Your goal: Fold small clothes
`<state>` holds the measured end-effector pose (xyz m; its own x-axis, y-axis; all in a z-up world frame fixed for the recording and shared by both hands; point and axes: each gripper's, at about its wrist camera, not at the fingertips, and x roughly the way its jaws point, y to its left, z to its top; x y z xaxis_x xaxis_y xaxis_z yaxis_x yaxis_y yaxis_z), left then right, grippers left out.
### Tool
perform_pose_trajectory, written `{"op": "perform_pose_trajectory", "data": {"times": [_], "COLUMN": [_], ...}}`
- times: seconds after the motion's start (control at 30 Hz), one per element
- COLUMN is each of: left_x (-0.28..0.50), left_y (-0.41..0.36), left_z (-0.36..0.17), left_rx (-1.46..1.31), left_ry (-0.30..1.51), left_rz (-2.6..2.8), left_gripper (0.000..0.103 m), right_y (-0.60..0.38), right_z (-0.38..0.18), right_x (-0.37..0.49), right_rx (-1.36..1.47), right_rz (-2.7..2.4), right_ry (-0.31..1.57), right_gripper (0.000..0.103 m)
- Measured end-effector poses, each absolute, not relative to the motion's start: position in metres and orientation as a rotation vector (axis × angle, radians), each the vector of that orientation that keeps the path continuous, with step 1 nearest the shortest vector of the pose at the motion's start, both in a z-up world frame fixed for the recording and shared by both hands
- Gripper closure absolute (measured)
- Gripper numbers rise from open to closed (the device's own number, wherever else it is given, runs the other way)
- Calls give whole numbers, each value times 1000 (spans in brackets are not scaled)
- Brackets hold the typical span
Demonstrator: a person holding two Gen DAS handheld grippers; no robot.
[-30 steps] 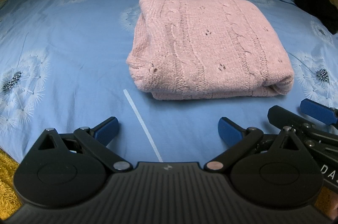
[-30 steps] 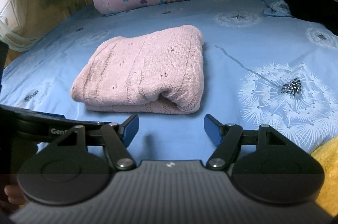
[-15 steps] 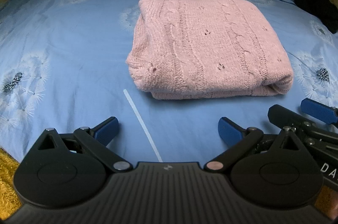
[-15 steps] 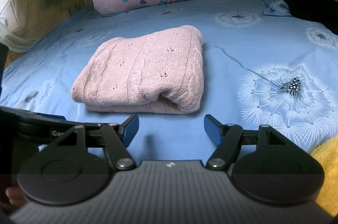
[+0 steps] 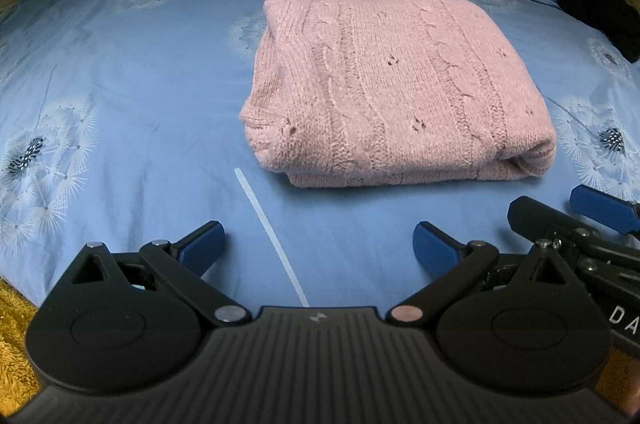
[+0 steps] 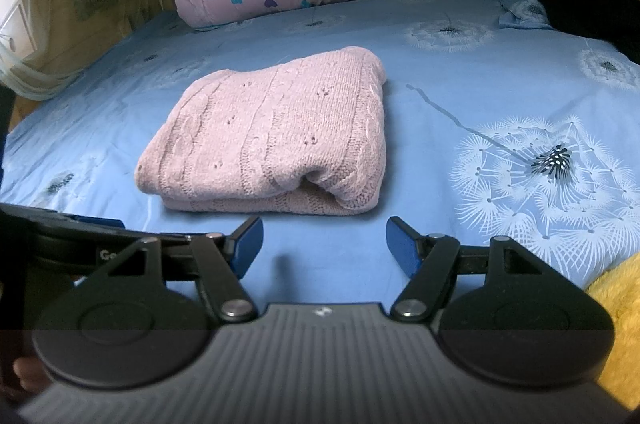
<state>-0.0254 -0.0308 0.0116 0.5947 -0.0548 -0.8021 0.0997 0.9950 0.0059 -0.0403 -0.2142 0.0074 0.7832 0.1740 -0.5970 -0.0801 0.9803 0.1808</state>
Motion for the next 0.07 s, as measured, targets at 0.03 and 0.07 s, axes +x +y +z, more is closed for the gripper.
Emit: {"op": "perform_pose_trajectory", "data": {"times": [0.03,0.07], "left_x": [-25,-26], "left_y": [-31,-30], "left_z": [12,12], "left_rx": [51,52], "left_ry": [930,929], "left_rz": [-90,-90], "left_gripper": [1,1], "right_y": [-214,-214], "right_z": [8,7], "right_x": [-41,-40], "right_rx": [149,149], "right_rz": [137,138], "right_ry": [657,657], "right_gripper": [33,33]}}
